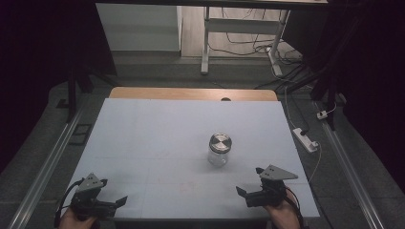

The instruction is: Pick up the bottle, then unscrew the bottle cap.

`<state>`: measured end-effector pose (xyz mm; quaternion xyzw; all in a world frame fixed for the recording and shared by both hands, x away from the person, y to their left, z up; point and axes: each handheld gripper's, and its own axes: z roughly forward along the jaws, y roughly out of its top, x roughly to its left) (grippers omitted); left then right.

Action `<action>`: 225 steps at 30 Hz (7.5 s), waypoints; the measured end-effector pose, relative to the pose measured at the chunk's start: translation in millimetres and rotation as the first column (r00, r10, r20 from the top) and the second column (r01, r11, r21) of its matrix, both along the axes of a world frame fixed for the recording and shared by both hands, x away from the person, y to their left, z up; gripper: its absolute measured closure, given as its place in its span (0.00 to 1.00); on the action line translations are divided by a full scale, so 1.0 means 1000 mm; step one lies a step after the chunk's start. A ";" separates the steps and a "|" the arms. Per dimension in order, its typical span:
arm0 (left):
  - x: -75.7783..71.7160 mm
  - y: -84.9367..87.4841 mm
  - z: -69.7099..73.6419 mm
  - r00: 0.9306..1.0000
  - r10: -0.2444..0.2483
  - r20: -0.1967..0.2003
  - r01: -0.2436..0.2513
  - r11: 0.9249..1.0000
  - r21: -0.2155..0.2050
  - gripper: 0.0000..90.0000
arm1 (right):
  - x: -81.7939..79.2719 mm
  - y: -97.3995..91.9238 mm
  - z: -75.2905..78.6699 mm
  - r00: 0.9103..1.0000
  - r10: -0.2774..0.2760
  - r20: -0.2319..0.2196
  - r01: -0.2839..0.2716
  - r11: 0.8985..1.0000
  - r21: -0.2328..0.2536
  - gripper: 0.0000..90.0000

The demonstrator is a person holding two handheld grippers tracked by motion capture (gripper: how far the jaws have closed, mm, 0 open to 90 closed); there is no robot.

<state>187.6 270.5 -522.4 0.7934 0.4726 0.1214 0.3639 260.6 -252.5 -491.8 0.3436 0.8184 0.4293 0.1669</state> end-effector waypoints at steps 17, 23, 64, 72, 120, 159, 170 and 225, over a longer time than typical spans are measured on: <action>0.000 -0.001 0.000 1.000 0.001 -0.001 -0.001 1.000 0.002 0.01 | 0.021 0.016 0.001 1.000 0.016 -0.014 -0.016 0.999 0.039 0.00; 0.001 -0.001 0.000 1.000 0.001 -0.002 -0.001 1.000 0.003 0.01 | 0.035 0.025 -0.001 0.998 0.050 -0.034 -0.048 0.997 0.055 0.00; 0.001 0.000 -0.001 1.000 -0.006 -0.007 0.006 1.000 -0.004 0.01 | 0.107 0.087 -0.016 0.998 0.045 -0.039 -0.048 0.996 -0.074 0.03; 0.001 0.000 -0.001 1.000 -0.008 -0.009 0.008 1.000 -0.004 0.01 | 0.110 0.087 -0.015 0.998 0.060 -0.001 -0.060 0.996 -0.073 0.15; 0.001 0.000 -0.001 1.000 -0.015 -0.009 0.015 1.000 -0.005 0.01 | 0.069 0.130 0.011 0.961 0.276 0.001 -0.275 0.960 -0.051 0.16; 0.005 -0.004 0.006 0.997 -0.071 0.020 0.072 0.997 -0.041 0.00 | 0.054 0.143 0.015 0.942 0.335 -0.013 -0.336 0.941 -0.041 0.16; 0.014 -0.016 0.024 0.985 -0.147 0.092 0.150 0.988 -0.027 0.00 | 0.053 0.142 0.017 0.943 0.333 -0.015 -0.333 0.942 -0.031 0.16; 0.110 -0.123 0.086 0.781 -0.603 0.163 0.604 0.795 0.051 0.00 | 0.043 0.152 0.014 0.918 0.397 -0.005 -0.397 0.916 -0.049 0.16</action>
